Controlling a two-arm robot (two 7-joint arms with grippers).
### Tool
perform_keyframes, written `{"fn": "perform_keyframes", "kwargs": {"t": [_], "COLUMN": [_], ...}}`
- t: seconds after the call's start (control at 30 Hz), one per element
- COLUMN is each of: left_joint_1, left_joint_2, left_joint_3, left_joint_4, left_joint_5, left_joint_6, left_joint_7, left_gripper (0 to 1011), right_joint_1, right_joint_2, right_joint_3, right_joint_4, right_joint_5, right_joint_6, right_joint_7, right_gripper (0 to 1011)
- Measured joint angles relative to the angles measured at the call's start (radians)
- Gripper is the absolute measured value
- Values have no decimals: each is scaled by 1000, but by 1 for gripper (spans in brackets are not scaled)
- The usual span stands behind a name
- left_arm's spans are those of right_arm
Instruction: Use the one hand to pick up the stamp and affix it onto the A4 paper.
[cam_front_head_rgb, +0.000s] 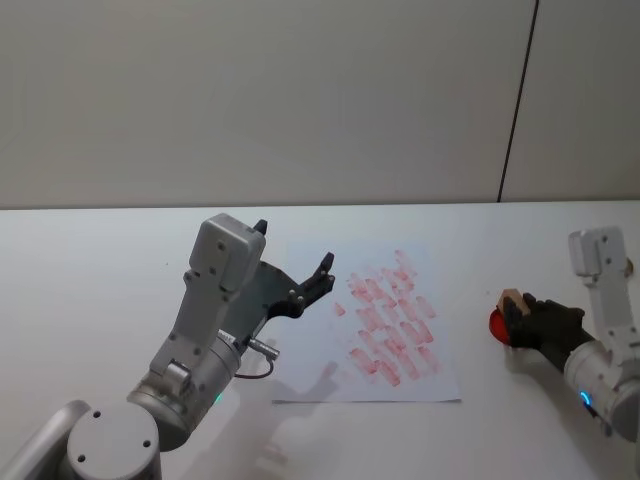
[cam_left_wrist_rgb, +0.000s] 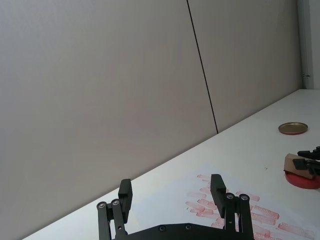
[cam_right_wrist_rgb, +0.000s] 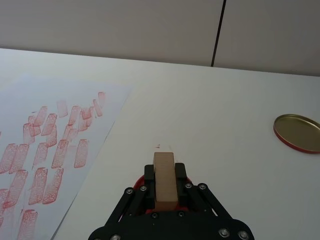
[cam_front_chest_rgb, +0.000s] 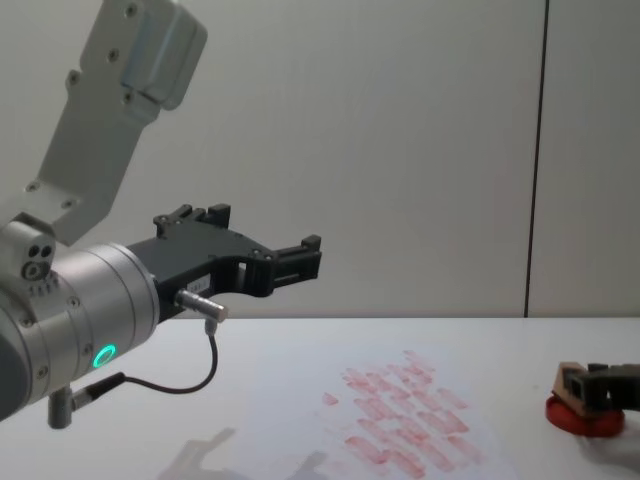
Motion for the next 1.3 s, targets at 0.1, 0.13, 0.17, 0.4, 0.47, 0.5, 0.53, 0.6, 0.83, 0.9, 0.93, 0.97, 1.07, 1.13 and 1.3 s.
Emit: {"fn": "perform_keyframes", "kwargs": {"t": [0.1,0.13,0.17,0.4,0.47,0.5,0.53,0.6,0.83,0.9,0.93,0.97,1.07,1.13,1.3], "left_joint_1": [0,0,0,0,0,0,0,0,0,0,0,0,0,0,0], "left_joint_2": [0,0,0,0,0,0,0,0,0,0,0,0,0,0,0], "left_joint_3": [0,0,0,0,0,0,0,0,0,0,0,0,0,0,0], "left_joint_4": [0,0,0,0,0,0,0,0,0,0,0,0,0,0,0], "left_joint_5": [0,0,0,0,0,0,0,0,0,0,0,0,0,0,0], "left_joint_6": [0,0,0,0,0,0,0,0,0,0,0,0,0,0,0], "left_joint_7": [0,0,0,0,0,0,0,0,0,0,0,0,0,0,0], "left_gripper": [993,993,993,993,993,993,993,993,993,993,993,993,993,993,993], "right_joint_1": [0,1,1,3,4,5,6,7,9,8,7,6,2,-2,-10], "right_joint_2": [-1,-2,-2,-4,-5,-5,-6,-7,-9,-9,-9,-9,-9,-8,-5], "right_joint_3": [0,0,0,2,2,2,2,2,2,2,2,2,0,-1,-1], "right_joint_4": [2,2,2,4,7,7,9,12,17,15,14,12,-2,-18,-62], "right_joint_5": [1,1,1,3,4,4,4,5,4,1,-1,-2,-9,-13,-23], "right_joint_6": [10,12,14,29,34,36,37,40,43,42,41,39,33,26,9], "right_joint_7": [-4,-5,-5,-9,-9,-9,-9,-9,-9,-9,-9,-9,-11,-11,-16], "right_gripper": [227,227,227,226,226,227,227,226,227,226,225,227,227,226,226]}}
